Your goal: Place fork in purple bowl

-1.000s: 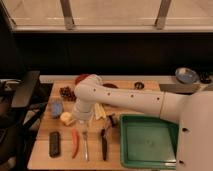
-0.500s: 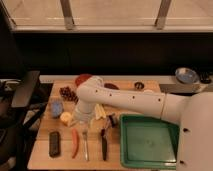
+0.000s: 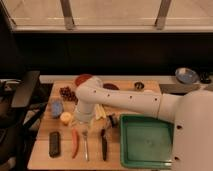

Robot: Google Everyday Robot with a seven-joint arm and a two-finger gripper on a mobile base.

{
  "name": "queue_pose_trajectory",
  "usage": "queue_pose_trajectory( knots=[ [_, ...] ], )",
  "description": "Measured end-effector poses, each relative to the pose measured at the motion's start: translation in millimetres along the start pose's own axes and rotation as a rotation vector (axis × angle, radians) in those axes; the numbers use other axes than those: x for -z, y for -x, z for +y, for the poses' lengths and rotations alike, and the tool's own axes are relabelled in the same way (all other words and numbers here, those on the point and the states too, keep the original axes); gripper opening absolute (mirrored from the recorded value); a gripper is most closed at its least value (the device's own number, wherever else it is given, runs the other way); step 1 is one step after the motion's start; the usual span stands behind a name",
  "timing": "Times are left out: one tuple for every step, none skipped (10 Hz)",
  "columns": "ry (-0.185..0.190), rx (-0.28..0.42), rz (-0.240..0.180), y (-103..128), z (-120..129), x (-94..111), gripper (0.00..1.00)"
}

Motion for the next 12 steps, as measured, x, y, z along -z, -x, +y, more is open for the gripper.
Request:
queue_pose_trajectory(
  knots=[
    [-0.007,-0.021,-0.013,-5,4,-8,0.68],
    [-0.029,-0.053,-0.026,-11,14,-10,0.68],
    [-0.046,-0.082,-0.032,-17,23,-9,0.68],
    [-0.048,-0.095,-0.035,-21,26,-10,0.68],
    [-0.05,-0.113,-0.041,-25,29,-13,0.68],
    [-0.053,-0.129,-0.047,-31,31,-17,0.68],
    [-0.046,-0.133,-0.058,-35,31,-22,0.68],
    [-0.044,-0.133,-0.064,-37,29,-26,0.68],
    [-0.031,-0.131,-0.072,-41,27,-31,0.68],
    [-0.019,-0.131,-0.076,-45,24,-34,0.68],
    [0.003,-0.13,-0.082,-49,22,-38,0.68],
    [0.019,-0.128,-0.093,-52,20,-44,0.67]
  ],
)
